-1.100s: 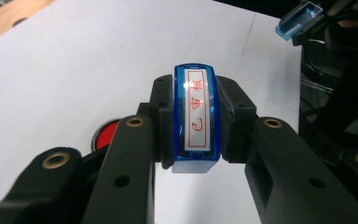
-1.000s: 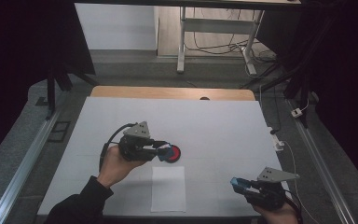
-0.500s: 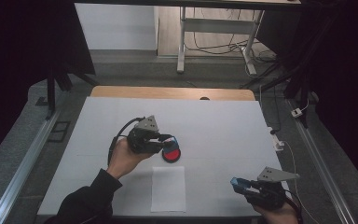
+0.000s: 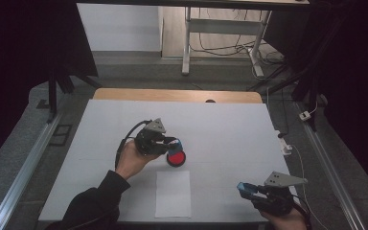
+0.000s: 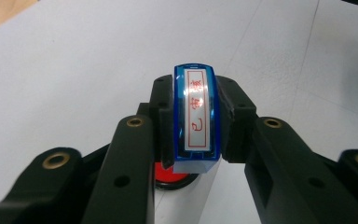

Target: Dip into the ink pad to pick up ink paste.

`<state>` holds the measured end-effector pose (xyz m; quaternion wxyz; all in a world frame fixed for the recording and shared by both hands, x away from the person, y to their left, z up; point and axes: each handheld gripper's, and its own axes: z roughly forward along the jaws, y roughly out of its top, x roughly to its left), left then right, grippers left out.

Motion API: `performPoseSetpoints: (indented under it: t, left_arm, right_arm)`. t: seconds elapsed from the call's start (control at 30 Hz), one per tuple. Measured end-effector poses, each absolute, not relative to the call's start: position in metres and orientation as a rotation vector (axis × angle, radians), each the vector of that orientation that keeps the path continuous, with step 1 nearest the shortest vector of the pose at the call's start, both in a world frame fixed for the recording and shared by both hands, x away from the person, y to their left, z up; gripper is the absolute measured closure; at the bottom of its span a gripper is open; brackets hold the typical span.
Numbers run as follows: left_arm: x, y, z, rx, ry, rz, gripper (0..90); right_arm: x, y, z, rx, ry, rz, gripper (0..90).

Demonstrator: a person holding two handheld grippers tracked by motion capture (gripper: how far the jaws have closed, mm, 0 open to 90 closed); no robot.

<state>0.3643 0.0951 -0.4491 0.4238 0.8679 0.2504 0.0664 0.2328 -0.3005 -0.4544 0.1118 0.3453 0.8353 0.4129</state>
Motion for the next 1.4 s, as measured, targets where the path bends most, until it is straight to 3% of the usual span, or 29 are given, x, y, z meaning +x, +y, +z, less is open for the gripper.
performPoseSetpoints:
  t: [0.67,1.4]
  left_arm:
    - [0.379,0.085,-0.48,2.243,0.659,0.174,70.5]
    - [0.383,0.081,-0.49,2.27,0.696,0.155,70.6]
  right_arm:
    - [0.232,-0.3,-0.455,1.005,2.463,1.204,68.5]
    - [0.232,-0.3,-0.455,1.005,2.47,1.196,68.5]
